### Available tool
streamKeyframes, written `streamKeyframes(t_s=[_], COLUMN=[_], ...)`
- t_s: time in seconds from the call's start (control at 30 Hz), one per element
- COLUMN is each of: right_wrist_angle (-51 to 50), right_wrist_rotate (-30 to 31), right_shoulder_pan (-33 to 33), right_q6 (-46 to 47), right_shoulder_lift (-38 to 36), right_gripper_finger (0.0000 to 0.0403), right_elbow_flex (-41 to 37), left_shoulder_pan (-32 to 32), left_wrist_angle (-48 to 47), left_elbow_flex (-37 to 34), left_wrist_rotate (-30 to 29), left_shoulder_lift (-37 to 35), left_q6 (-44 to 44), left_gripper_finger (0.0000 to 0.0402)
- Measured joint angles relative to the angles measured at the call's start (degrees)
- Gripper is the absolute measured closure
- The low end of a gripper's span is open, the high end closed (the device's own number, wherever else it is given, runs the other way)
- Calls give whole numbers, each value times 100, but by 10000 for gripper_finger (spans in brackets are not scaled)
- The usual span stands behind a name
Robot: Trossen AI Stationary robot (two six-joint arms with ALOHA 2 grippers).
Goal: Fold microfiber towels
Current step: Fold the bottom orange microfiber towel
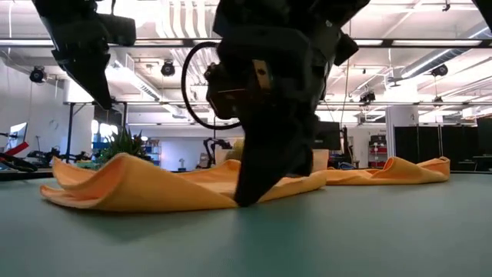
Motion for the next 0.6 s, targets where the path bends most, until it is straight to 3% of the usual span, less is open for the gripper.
streamKeyframes(t_s=[0.17,0.33,0.6], right_wrist_angle=[-655,-1731,-3131], right_wrist_rotate=[44,41,718], right_shoulder_pan=[103,251,459], right_q6=[-223,-480,-538], right_shoulder_lift=[-88,-282,-710], right_gripper_finger=[394,394,394], right_elbow_flex=[1,-12,-218], left_shoulder_pan=[0,0,-4], left_wrist_angle=[0,7,300], left_elbow_flex=[2,15,28], left_wrist_rotate=[64,507,1125], left_shoulder_lift=[290,575,828], left_q6=[2,16,71], left_gripper_finger=[391,391,391])
